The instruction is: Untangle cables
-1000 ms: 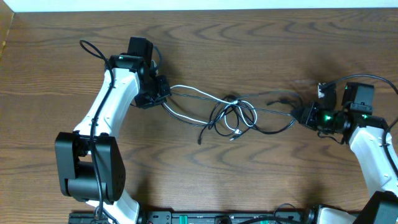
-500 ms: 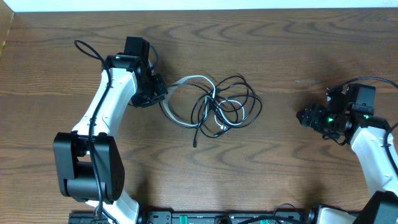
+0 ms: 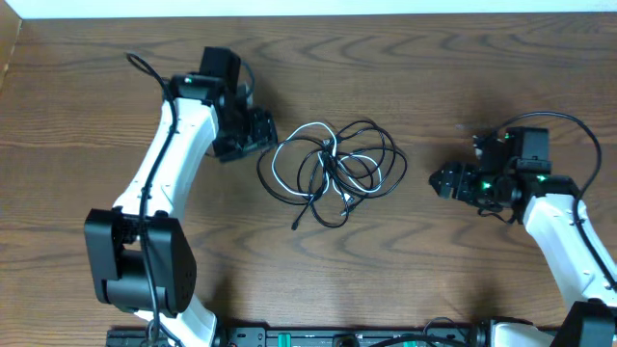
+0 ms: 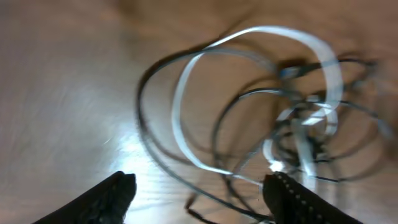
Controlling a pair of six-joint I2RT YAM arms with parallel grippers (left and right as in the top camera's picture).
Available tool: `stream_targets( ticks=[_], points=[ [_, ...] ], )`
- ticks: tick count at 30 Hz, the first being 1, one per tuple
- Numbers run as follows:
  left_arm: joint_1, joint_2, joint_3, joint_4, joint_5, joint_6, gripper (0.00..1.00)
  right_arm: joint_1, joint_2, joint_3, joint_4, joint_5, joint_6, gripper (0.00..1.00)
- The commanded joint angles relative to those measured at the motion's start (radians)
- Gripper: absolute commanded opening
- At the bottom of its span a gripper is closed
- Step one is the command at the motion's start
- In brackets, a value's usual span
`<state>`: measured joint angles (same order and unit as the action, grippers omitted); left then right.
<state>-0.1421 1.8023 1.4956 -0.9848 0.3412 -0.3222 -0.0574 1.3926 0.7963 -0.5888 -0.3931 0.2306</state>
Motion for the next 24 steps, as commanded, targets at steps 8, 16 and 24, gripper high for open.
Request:
stream_targets(
  ticks=[8,16,24],
  points=[
    [-0.182,-0.016,0.013,-0.001,0.091,0.033,0.62,0.055,0.0,0.0,0.022,0.034,0.001,0.81],
    [-0.316,-0.007,-0.006,0.042,-0.075,-0.02,0.63,0.056,0.0,0.0,0.016,0.044,0.0,0.88],
    [-0.373,-0.005,-0.006,0.107,-0.279,-0.121,0.61,0.056,0.0,0.0,0.01,0.043,0.0,0.88]
  ],
)
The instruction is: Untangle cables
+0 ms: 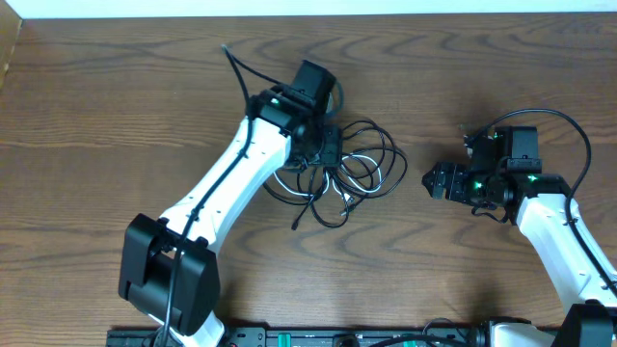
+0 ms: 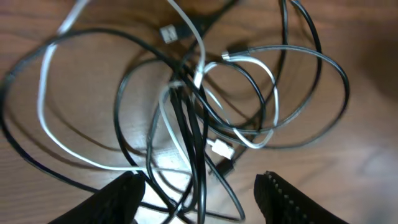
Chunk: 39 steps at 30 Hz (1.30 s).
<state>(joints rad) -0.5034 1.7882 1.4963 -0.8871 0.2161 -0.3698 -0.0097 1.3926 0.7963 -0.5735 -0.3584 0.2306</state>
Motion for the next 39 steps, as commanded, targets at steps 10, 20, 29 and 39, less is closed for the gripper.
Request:
stream_targets(
  ticks=[10,20,29,39],
  points=[
    [0.033,0.01,-0.008,0.006,-0.268,-0.238,0.43,0.008,0.0,-0.001,-0.014,0.009,0.0,0.88],
    [0.033,0.08,-0.016,0.007,-0.133,-0.238,0.43,0.008,0.0,-0.002,-0.014,0.009,0.0,0.89],
    [0.008,0.132,-0.015,0.014,0.06,-0.226,0.24,0.008,0.0,-0.002,-0.013,0.01,0.0,0.89],
    [-0.031,0.136,-0.015,0.026,0.0,-0.227,0.27,0.008,0.0,-0.002,-0.014,0.01,0.0,0.89]
  ],
)
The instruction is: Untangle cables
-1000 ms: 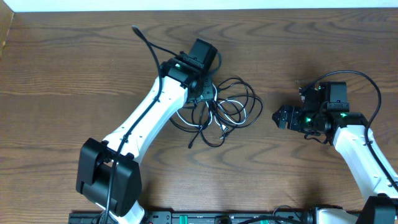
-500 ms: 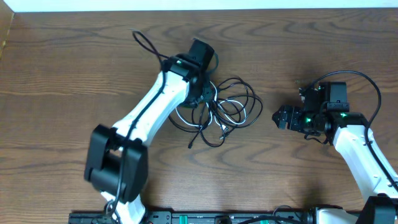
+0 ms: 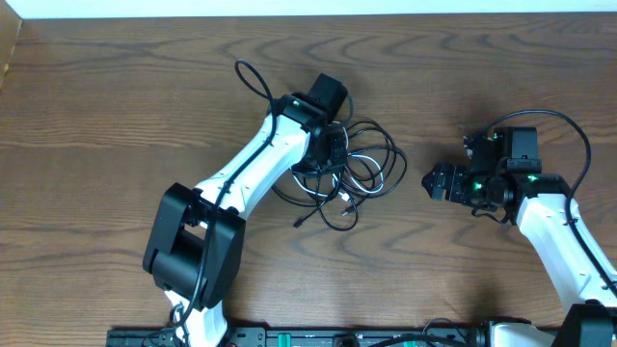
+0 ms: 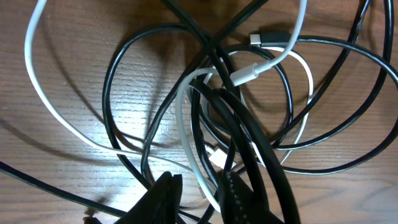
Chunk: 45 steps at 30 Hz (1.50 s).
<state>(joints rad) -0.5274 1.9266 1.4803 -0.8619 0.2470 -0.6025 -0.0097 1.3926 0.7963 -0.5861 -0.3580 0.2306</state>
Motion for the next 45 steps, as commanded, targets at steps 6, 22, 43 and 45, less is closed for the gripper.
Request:
stream_targets(
  ticks=[6,22,43,45],
  points=[
    [-0.011,0.021,0.001,0.016,-0.031,-0.006,0.29,0.008,0.0,-0.002,-0.002,0.012,0.0,0.89],
    [-0.001,0.028,0.006,0.033,-0.031,0.079,0.08,0.008,0.0,-0.003,-0.009,0.012,0.0,0.93],
    [0.027,-0.525,0.011,0.28,-0.031,0.296,0.07,0.044,0.0,-0.006,-0.012,-0.097,-0.03,0.99],
    [0.027,-0.576,0.011,0.326,-0.031,0.306,0.08,0.044,0.0,-0.006,-0.012,-0.097,-0.03,0.99]
  ],
)
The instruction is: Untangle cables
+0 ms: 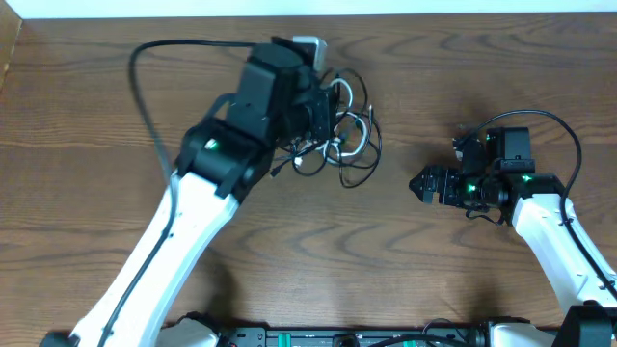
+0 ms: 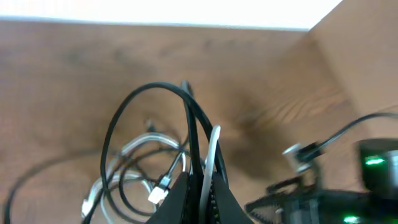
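Observation:
A tangle of black and white cables (image 1: pixel 342 135) hangs lifted over the far middle of the table. My left gripper (image 1: pixel 323 108) is raised and shut on a few strands of it. In the left wrist view its fingers (image 2: pixel 186 198) pinch black and white strands together, and the cable loops (image 2: pixel 140 158) with their plugs dangle below. My right gripper (image 1: pixel 421 184) sits low at the right, pointing left toward the tangle and apart from it. Whether its jaws are open does not show.
The wooden table (image 1: pixel 116 222) runs wide on every side of the tangle. A pale wall edge (image 1: pixel 386 8) borders the far side. The left arm's own black cable (image 1: pixel 145 72) arcs out over the far left. The right arm (image 2: pixel 367 180) shows in the left wrist view.
My left gripper was low in the tangle with its fingers nearly closed on strands. Now it is raised and shut on them, with the bundle lifted and drawn together. The right gripper has shifted slightly left.
My left gripper was open just left of the spread tangle. Then it stood open over the tangle's middle. After that it was down among the strands with its fingers nearly together. Now it holds several strands up off the table, while the right arm has barely moved.

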Controlling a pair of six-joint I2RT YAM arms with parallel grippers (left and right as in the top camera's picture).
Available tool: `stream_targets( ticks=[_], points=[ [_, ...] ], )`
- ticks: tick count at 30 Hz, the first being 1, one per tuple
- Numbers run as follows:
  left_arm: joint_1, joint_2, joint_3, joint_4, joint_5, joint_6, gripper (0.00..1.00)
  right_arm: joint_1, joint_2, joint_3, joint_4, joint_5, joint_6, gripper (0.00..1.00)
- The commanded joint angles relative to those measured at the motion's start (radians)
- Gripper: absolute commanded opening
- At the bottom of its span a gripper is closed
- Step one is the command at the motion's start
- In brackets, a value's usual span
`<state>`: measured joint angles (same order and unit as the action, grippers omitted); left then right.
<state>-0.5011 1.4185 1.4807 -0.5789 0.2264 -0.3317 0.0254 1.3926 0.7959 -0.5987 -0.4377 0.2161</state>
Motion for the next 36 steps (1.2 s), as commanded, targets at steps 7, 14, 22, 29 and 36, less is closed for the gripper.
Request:
stream_targets(
  ticks=[7,14,22,29,36],
  points=[
    [0.001,-0.1,0.01,0.056,-0.011,0.126,0.08,0.009,0.0,-0.005,0.003,-0.009,-0.015,0.99],
    [0.001,-0.066,0.01,0.043,-0.011,0.126,0.08,0.009,0.0,-0.005,0.003,-0.009,-0.015,0.99],
    [0.008,-0.126,0.01,0.217,-0.064,0.126,0.08,0.009,0.0,-0.006,0.0,-0.009,-0.016,0.99],
    [0.043,-0.275,0.01,0.546,-0.063,0.129,0.08,0.009,0.0,-0.018,0.005,0.005,-0.015,0.99],
    [0.048,-0.395,0.01,0.755,-0.063,0.13,0.08,0.009,0.0,-0.051,0.023,0.043,-0.015,0.99]
  ],
)
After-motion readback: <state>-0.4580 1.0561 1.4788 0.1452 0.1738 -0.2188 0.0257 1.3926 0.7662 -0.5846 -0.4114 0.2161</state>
